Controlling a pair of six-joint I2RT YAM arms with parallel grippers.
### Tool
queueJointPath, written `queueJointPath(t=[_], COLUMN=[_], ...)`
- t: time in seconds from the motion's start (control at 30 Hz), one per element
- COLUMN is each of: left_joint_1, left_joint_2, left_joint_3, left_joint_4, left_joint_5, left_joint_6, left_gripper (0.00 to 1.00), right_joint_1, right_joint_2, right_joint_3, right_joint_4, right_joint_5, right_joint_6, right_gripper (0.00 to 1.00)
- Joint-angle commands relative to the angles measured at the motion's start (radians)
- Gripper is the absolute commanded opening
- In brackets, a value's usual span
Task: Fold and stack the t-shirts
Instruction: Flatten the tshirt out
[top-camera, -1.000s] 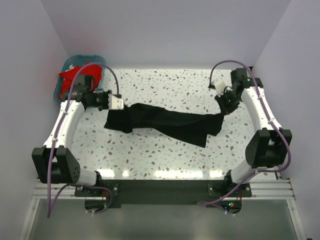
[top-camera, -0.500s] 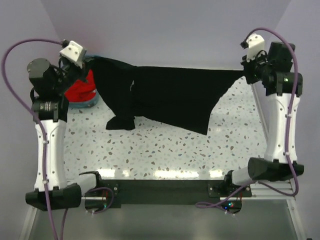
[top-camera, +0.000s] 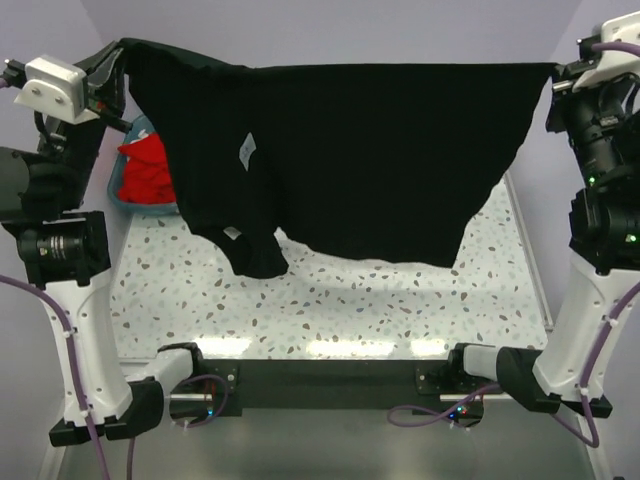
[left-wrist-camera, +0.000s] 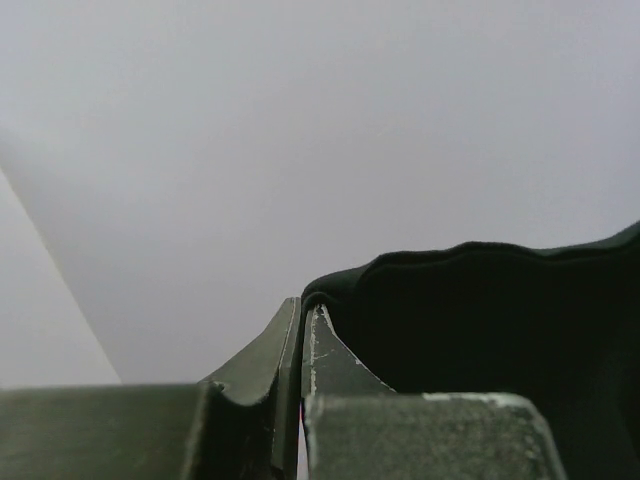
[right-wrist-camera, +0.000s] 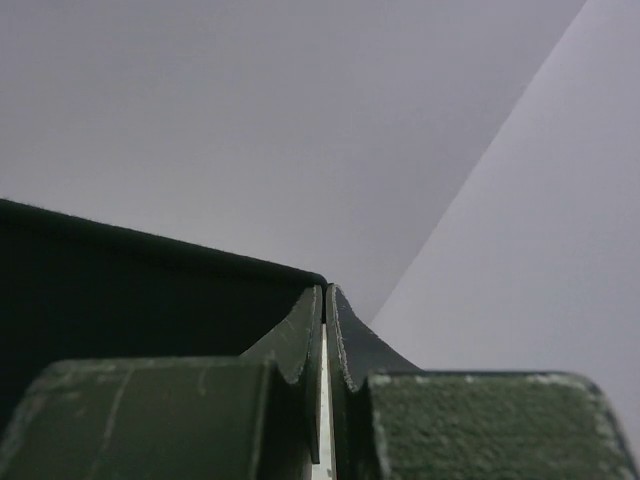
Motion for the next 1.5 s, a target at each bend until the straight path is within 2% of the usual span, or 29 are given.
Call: queueJointPath(t=[0.0,0.13,0.27,0.37,0.5,0.63,0.67,0.77,0.8,0.83,0.87,0.9,0.93,0.97,1.03,1.07,1.1,1.17,1.2,1.23,1.3,1.37,1.47], left_joint_1=[0.016,0.013,0.007,0.004,0.011,0.016,0.016,0.025,0.028,0.030,0.028,0.028,0.028,0.028,0.028,0.028,0.030,0.027,0.027,0.027,0.025,0.017,0.013], left_joint_2=[0.104,0.215,0.417,0.582,0.745,0.761,0.725,0.599,0.566,0.534,0.460,0.421,0.384,0.321,0.254,0.192,0.163,0.068,0.037,-0.012,-0.044,-0.067,-0.055], left_joint_3=[0.004,0.001,0.094,0.272,0.624,0.672,0.644,0.417,0.285,0.213,0.135,-0.028,-0.101,-0.228,-0.368,-0.472,-0.514,-0.667,-0.715,-0.758,-0.877,-0.998,-1.101], left_joint_4=[0.065,0.145,0.238,0.304,0.398,0.499,0.507,0.551,0.547,0.530,0.518,0.501,0.467,0.411,0.282,0.207,-0.041,-0.199,-0.325,-0.394,-0.561,-0.596,-0.623], left_joint_5=[-0.016,0.039,0.072,0.067,-0.017,-0.060,-0.046,0.007,0.048,0.097,0.165,0.184,0.210,0.258,0.280,0.329,0.363,0.395,0.400,0.406,0.422,0.387,0.322], left_joint_6=[-0.005,-0.003,-0.028,-0.059,-0.118,-0.103,-0.077,0.002,0.032,0.076,0.170,0.202,0.239,0.371,0.459,0.619,0.750,0.962,1.012,1.058,1.171,1.201,1.211], left_gripper=[0.00,0.00,0.00,0.00,0.00,0.00,0.00,0.00,0.00,0.00,0.00,0.00,0.00,0.00,0.00,0.00,0.00,0.00,0.00,0.02,0.06,0.06,0.05], right_joint_1=[-0.011,-0.009,-0.009,-0.009,-0.008,-0.009,-0.009,-0.011,-0.009,-0.009,-0.009,-0.009,-0.009,-0.009,-0.006,-0.003,-0.002,0.000,0.000,0.002,0.000,0.005,0.028], right_joint_2=[0.093,0.188,0.346,0.458,0.499,0.431,0.420,0.374,0.339,0.314,0.280,0.230,0.199,0.176,0.110,0.089,0.061,-0.022,-0.049,-0.074,-0.143,-0.185,-0.177], right_joint_3=[-0.067,-0.079,0.095,0.248,0.353,0.300,0.263,0.162,0.121,0.062,-0.095,-0.166,-0.238,-0.382,-0.508,-0.632,-0.695,-0.885,-0.944,-1.051,-1.153,-1.289,-1.404], right_joint_4=[0.095,0.181,0.224,0.259,0.372,0.550,0.566,0.555,0.534,0.538,0.554,0.548,0.537,0.537,0.467,0.440,0.383,0.339,0.303,0.270,0.215,0.193,0.195], right_joint_5=[0.066,0.067,0.076,0.101,0.153,0.190,0.187,0.152,0.141,0.082,0.058,0.013,-0.055,-0.080,-0.133,-0.162,-0.178,-0.178,-0.178,-0.183,-0.190,-0.192,-0.152], right_joint_6=[0.005,0.020,0.063,0.098,0.147,0.114,0.097,0.043,0.007,-0.010,-0.024,-0.082,-0.110,-0.126,-0.226,-0.260,-0.341,-0.420,-0.481,-0.523,-0.576,-0.659,-0.710], right_gripper=[0.00,0.00,0.00,0.00,0.00,0.00,0.00,0.00,0.00,0.00,0.00,0.00,0.00,0.00,0.00,0.00,0.00,0.00,0.00,0.00,0.00,0.00,0.00])
